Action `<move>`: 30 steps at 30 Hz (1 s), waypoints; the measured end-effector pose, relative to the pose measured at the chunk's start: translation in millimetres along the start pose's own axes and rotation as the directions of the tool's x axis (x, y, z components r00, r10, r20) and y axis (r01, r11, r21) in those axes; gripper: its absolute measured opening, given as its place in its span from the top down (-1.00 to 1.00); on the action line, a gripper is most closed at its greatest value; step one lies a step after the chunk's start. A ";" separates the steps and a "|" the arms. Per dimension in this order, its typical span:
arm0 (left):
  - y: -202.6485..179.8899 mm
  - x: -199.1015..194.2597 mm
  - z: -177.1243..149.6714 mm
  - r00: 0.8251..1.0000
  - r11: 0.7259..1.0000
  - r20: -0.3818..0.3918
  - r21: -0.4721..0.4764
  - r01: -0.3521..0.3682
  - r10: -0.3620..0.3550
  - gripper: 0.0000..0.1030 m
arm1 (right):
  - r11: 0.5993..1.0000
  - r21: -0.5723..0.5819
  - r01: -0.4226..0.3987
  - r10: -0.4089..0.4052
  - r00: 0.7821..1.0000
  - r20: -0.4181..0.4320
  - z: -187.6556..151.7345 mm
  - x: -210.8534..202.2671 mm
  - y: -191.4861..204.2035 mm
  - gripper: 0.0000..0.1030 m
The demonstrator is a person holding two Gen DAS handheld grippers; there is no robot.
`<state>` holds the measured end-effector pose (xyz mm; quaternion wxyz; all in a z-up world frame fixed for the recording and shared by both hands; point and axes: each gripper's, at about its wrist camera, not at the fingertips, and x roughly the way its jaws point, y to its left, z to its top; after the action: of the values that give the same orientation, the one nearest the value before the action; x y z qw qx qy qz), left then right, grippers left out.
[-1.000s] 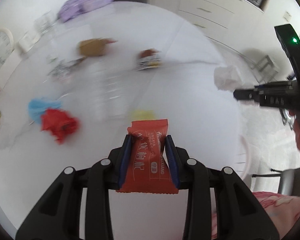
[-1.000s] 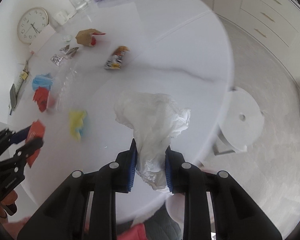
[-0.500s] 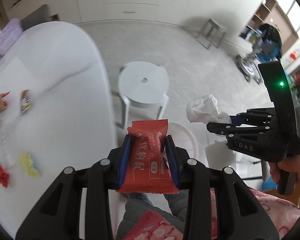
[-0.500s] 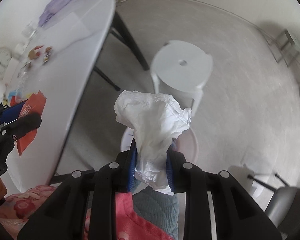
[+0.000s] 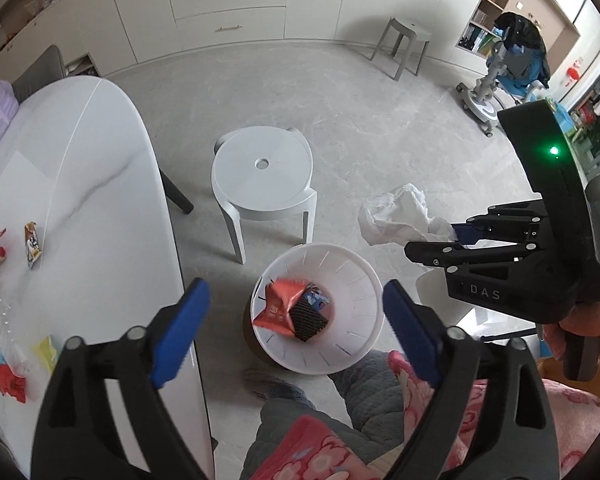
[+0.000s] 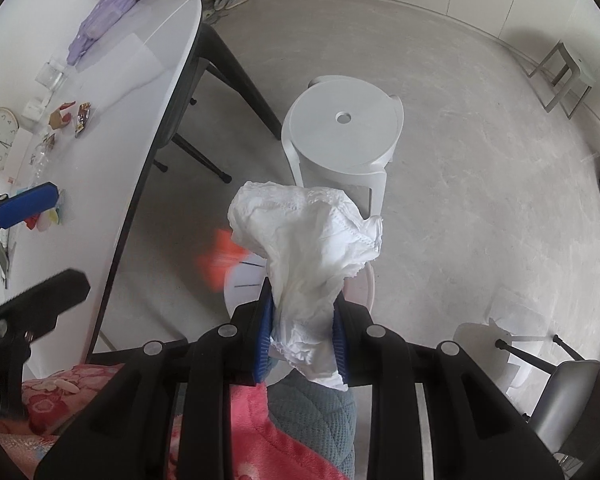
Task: Collect trash
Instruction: 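Carry the packet and bag over the white bin and open both tools, then move both open tools back over the table toward the remaining trash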
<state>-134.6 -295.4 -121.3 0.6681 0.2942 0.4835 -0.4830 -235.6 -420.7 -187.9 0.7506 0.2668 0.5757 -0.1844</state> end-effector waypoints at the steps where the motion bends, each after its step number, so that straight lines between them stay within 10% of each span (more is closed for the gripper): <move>1: -0.4 -1.1 -1.2 1.000 1.000 0.002 0.000 0.002 -0.002 -0.68 | 1.000 0.000 -0.001 0.001 1.000 -0.003 -1.2 0.5 -0.2 0.47; 8: 12.1 -4.8 -3.3 1.000 0.999 0.004 -0.048 -0.011 0.012 -0.69 | 1.000 -0.027 -0.008 0.008 1.000 -0.030 -5.4 5.1 13.7 0.39; 13: 23.8 -9.3 -7.3 1.000 0.995 0.011 -0.095 -0.023 0.024 -0.70 | 0.996 -0.083 0.041 -0.045 0.998 -0.042 -9.2 11.8 30.9 -0.91; 30: 74.3 -22.2 -36.4 0.997 0.962 0.015 -0.264 -0.067 0.073 -0.71 | 0.992 -0.110 0.063 -0.070 0.995 -0.069 6.5 24.7 67.7 -0.95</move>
<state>-80.1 -229.3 -119.3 0.7239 0.2135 0.5245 -0.3941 -184.4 -370.5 -197.7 0.7360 0.2130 0.6202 -0.1681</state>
